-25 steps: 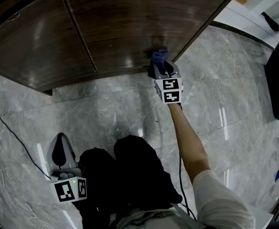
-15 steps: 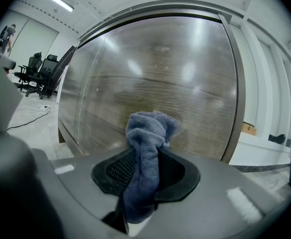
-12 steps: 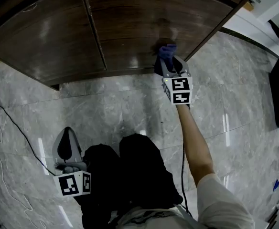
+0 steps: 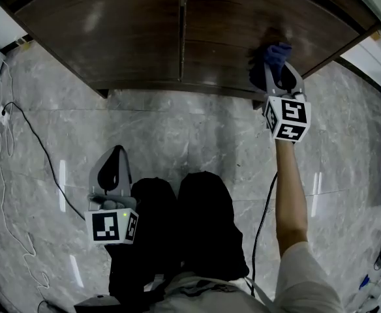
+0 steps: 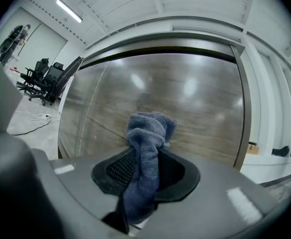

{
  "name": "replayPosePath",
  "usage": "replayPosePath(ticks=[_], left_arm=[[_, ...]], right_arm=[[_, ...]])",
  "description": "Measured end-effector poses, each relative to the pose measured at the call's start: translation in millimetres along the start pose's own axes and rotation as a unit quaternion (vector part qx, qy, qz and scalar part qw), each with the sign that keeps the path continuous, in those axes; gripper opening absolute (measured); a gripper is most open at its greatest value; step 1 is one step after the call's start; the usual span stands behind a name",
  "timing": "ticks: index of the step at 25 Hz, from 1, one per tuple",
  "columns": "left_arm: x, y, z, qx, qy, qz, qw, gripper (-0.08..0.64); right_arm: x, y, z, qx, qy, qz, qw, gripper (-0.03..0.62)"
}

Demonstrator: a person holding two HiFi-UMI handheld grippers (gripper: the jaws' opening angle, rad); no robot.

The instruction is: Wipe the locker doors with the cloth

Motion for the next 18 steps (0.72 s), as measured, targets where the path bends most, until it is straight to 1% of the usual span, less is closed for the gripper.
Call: replayPosePath(ticks=[7,13,18], left_arm=[[1,8,7,-0.003,-0.001,0.011,0.9999,0.0],[5,18,19,0.0,-0.005,0.013,0.9999,0.0],[4,34,28,-0.002,0.009,0.034,0.9994,0.0]], right_arm=[[-1,0,59,-0.048,-0.043,-0.004,0.998,0.115],[-4,-6,100,-0.057,-0.076,-0.01,0.995,0.114],[-5,-6,140,-0.064,-0.11,-0.009,0.992,0.114]])
Point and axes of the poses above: the fingertips, and each gripper's own axes: x forward along the fingers, y to its left, z out of its top, the point moved 6 cm from there along -x, backward along the fingers, and after that the axes turned 6 degrees about z, right-handed, at the moved point
